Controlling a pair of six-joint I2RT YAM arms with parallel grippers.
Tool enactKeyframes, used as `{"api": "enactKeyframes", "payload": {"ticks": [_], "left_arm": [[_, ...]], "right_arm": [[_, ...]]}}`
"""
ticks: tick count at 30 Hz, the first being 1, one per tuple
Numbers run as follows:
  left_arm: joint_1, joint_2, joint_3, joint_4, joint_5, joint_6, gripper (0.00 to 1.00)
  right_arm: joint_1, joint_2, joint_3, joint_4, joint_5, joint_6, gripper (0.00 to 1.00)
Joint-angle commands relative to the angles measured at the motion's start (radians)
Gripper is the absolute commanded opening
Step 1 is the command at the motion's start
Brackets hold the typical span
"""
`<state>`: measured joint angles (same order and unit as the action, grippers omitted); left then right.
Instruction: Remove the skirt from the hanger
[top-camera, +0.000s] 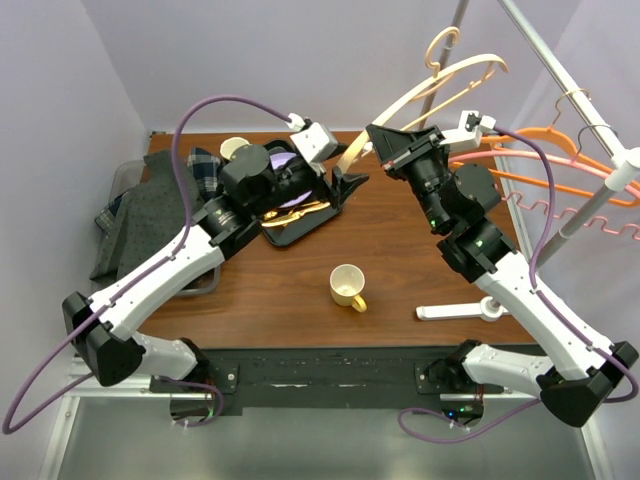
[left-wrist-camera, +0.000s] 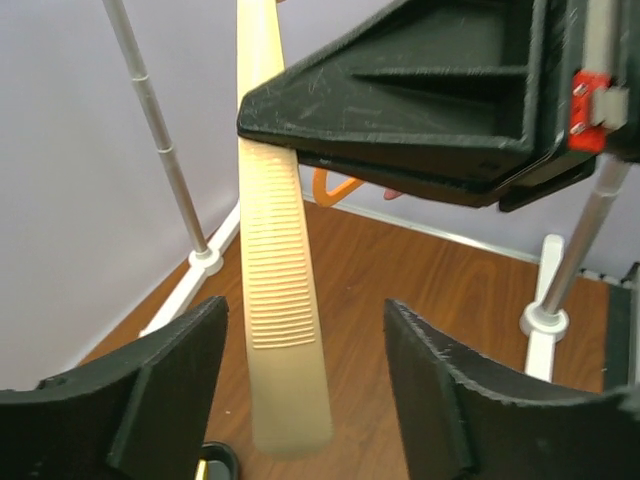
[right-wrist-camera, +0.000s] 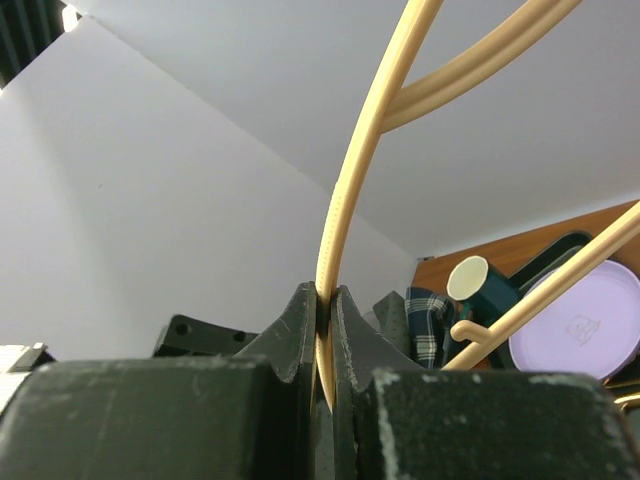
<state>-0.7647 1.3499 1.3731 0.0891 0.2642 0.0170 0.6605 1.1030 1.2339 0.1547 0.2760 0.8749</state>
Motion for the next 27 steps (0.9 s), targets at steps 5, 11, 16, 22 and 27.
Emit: {"api": "enactKeyframes", "payload": {"ticks": [5,11,16,22,27], "left_arm": [[-0.008,0.035,0.037,0.124,-0.003,0.024,0.21],[-0.01,0.032,0.021,0.181,-0.037,-0.008,0.0],[-0.008,0.023,0.003,0.219,-0.052,-0.009,0.0],[-0.008,0.023,-0.016,0.273,-0.066,-0.058,0.0],[-0.008,0.045,-0.003,0.299,-0.057,-0.071,0.0]], "right_arm": [[0.002,-0.068,-0.005,0.089,0.034,0.01,0.0],[0.002,-0.129,-0.08,0.105,0.058,-0.001,0.0],[0.004,-0.152,-0.082,0.088,0.057,-0.019,0.24],[0.002,-0.178,-0.083,0.071,0.058,-0.05,0.41],[0.004,-0.192,-0.085,0.071,0.062,-0.073,0.36]]}}
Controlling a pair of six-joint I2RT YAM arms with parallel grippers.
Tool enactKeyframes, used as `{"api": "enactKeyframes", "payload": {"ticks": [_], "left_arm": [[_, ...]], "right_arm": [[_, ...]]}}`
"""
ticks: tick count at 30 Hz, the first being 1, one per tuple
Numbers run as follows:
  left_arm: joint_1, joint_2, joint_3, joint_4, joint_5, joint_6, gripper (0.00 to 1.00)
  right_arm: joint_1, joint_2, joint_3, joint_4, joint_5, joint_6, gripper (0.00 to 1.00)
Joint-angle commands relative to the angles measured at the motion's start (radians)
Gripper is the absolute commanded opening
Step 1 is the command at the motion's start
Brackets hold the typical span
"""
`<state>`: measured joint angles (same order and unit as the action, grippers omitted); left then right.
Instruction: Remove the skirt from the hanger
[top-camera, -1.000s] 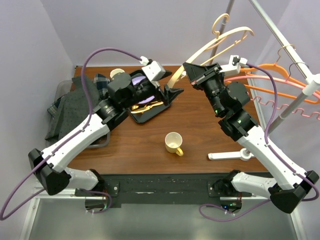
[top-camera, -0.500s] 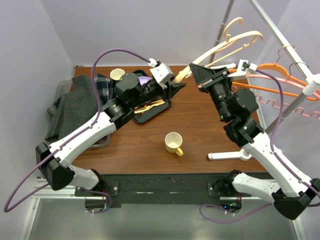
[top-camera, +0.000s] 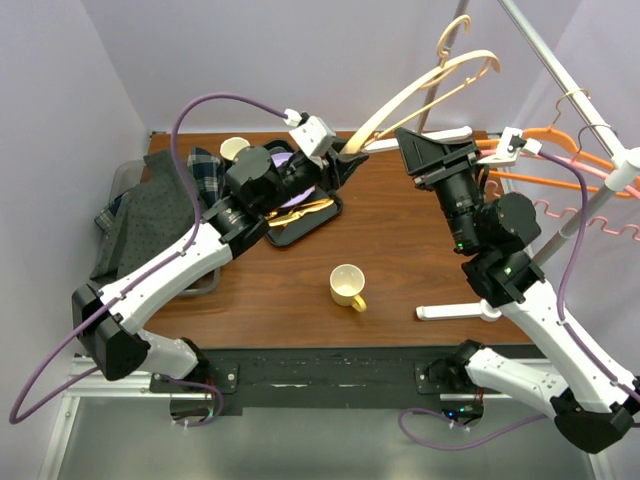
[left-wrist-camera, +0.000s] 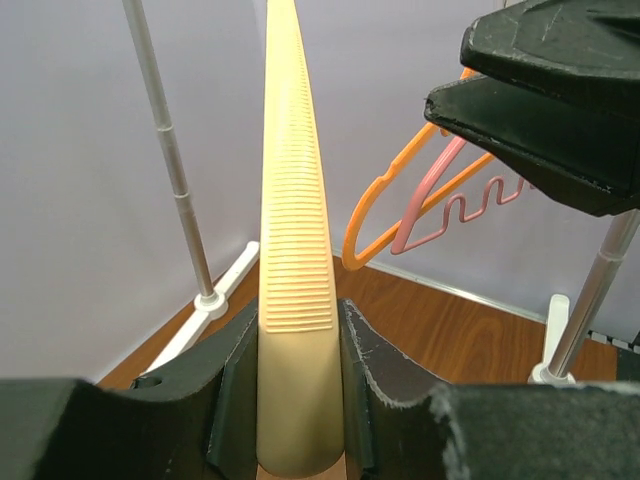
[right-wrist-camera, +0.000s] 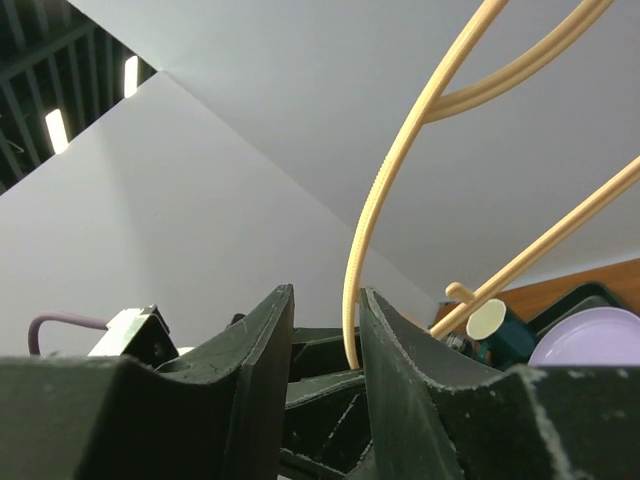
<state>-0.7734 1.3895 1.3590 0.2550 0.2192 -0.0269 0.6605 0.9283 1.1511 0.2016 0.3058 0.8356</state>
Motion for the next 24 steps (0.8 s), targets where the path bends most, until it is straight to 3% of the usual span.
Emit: {"api": "enactKeyframes", "payload": {"ticks": [1,7,8,11,16,24], "left_arm": [[0.0,0.012,0.015,0.129,-0.015,-0.028,0.0],[-0.001,0.051,0.068,0.119,-0.012,-0.033,0.0],[-0.001,0.06,0.078,0.112,-0.011,-0.033,0.0],[-0.001,0.089,0.123,0.084,-0.011,-0.021,0.0],[-0.001,0.137,0.187,0.081,0.002,-0.007,0.0],[-0.001,0.262,0.34,0.061,0.068,-0.037,0.0]], "right_arm": [[0.002,-0.022,0.001,0.025,0.015,-0.036,0.38],[0.002,-0.048,0.065,-0.036,-0.097,-0.09,0.67],[0.002,-0.055,0.071,-0.048,-0.124,-0.104,0.79],[0.004,-0.098,0.087,-0.1,-0.174,-0.119,0.9],[0.002,-0.166,0.13,-0.156,-0.221,-0.141,0.99],[0.002,-0.259,0.229,-0.199,-0.247,-0.17,0.99]]}}
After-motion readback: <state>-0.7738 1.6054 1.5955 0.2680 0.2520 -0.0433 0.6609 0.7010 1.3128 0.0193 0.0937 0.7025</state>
